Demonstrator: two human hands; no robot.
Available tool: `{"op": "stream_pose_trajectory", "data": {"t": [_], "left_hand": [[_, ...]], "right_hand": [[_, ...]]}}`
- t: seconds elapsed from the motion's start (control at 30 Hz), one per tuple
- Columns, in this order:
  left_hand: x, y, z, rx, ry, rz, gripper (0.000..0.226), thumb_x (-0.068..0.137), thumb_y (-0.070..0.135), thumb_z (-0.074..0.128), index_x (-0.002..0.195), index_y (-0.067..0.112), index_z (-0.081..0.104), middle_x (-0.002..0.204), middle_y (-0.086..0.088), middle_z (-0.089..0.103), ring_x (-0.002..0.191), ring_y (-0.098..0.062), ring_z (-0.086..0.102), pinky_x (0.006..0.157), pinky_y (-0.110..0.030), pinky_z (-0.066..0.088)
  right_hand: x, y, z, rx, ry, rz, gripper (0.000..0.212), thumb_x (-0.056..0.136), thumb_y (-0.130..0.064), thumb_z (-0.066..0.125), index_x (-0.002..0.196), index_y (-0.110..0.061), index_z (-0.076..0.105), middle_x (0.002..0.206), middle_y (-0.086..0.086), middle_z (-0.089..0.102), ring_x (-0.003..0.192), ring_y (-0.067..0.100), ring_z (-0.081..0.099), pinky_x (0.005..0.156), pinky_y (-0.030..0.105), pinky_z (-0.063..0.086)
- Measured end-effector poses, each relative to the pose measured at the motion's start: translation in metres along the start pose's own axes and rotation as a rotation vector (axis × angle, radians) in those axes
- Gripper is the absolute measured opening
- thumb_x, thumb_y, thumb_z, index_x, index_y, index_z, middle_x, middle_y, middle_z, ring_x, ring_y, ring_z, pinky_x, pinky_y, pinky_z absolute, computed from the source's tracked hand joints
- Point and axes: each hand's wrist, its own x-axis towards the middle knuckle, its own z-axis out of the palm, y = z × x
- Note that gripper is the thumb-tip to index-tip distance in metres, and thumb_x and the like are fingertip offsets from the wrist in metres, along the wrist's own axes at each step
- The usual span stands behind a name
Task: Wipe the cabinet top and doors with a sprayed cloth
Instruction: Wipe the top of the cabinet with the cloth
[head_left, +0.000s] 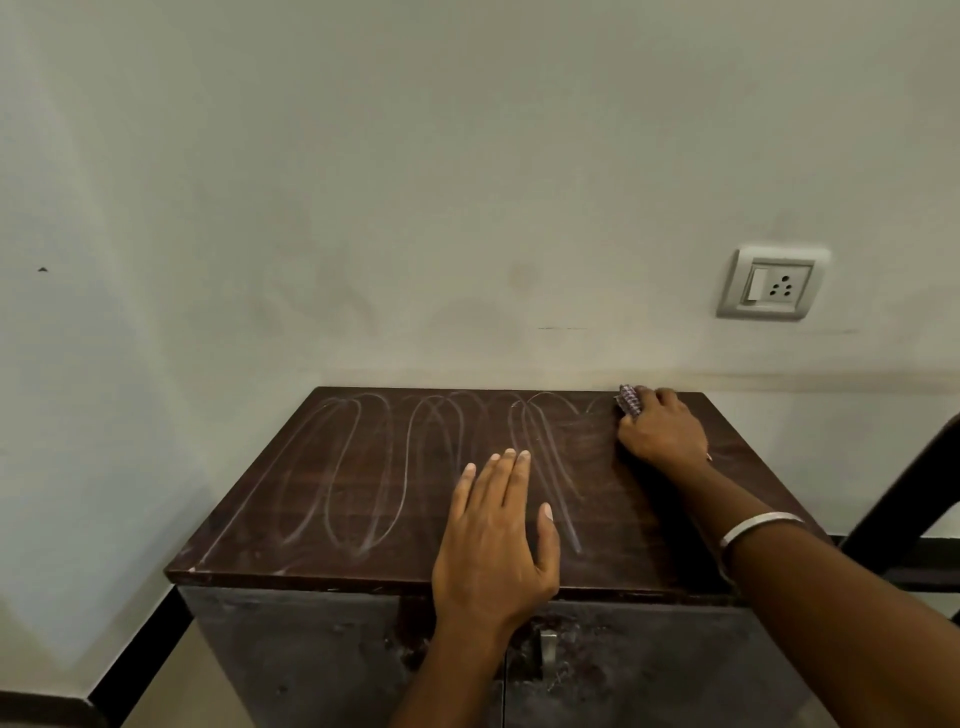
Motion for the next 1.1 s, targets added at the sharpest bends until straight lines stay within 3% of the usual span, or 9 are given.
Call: {"op": "stream_pose_trajectory", "data": {"t": [0.3, 0.6, 0.73, 0.93, 1.1], "left_hand": [[0.002, -0.005, -0.003, 0.009, -0.030, 0.009, 0.062, 0.095, 0.047, 0.022, 0.150, 0.018, 0.027, 0.156, 0.004, 0.029, 0.145, -0.006, 0.015, 0.121, -0.037, 0.010], [-0.008, -0.057, -0.027, 0.079, -0.041, 0.031, 0.060, 0.095, 0.046, 0.023, 0.148, 0.020, 0.031, 0.154, 0.006, 0.032, 0.144, -0.004, 0.016, 0.121, -0.037, 0.007], [-0.011, -0.080, -0.038, 0.087, -0.012, 0.007, 0.058, 0.095, 0.044, 0.027, 0.146, 0.020, 0.036, 0.150, 0.006, 0.039, 0.142, -0.003, 0.021, 0.121, -0.038, 0.012], [-0.011, -0.079, -0.038, 0.078, 0.004, 0.016, 0.056, 0.095, 0.042, 0.030, 0.144, 0.018, 0.040, 0.147, 0.005, 0.043, 0.141, -0.005, 0.027, 0.120, -0.039, 0.018], [-0.012, -0.080, -0.038, 0.084, 0.016, 0.017, 0.056, 0.095, 0.042, 0.030, 0.144, 0.017, 0.040, 0.147, 0.004, 0.044, 0.141, -0.004, 0.026, 0.119, -0.039, 0.019]], "right_hand": [[0.002, -0.048, 0.015, 0.153, -0.135, -0.215, 0.055, 0.088, -0.036, 0.048, 0.140, -0.025, 0.036, 0.143, 0.007, 0.048, 0.127, 0.026, 0.049, 0.104, 0.042, 0.040], [0.026, 0.008, 0.000, 0.140, -0.008, -0.055, 0.052, 0.089, -0.031, 0.049, 0.140, -0.020, 0.042, 0.142, 0.009, 0.050, 0.128, 0.030, 0.047, 0.106, 0.043, 0.040], [0.019, -0.026, 0.011, 0.105, -0.004, -0.052, 0.056, 0.089, -0.031, 0.047, 0.143, -0.019, 0.039, 0.146, 0.010, 0.046, 0.131, 0.030, 0.043, 0.109, 0.042, 0.036], [0.001, -0.103, 0.039, 0.170, -0.086, -0.251, 0.056, 0.090, -0.032, 0.048, 0.144, -0.019, 0.038, 0.148, 0.008, 0.044, 0.134, 0.028, 0.041, 0.111, 0.039, 0.033], [0.005, -0.087, 0.033, 0.175, -0.116, -0.258, 0.056, 0.091, -0.034, 0.046, 0.145, -0.021, 0.036, 0.149, 0.006, 0.043, 0.134, 0.026, 0.042, 0.110, 0.040, 0.035]]}}
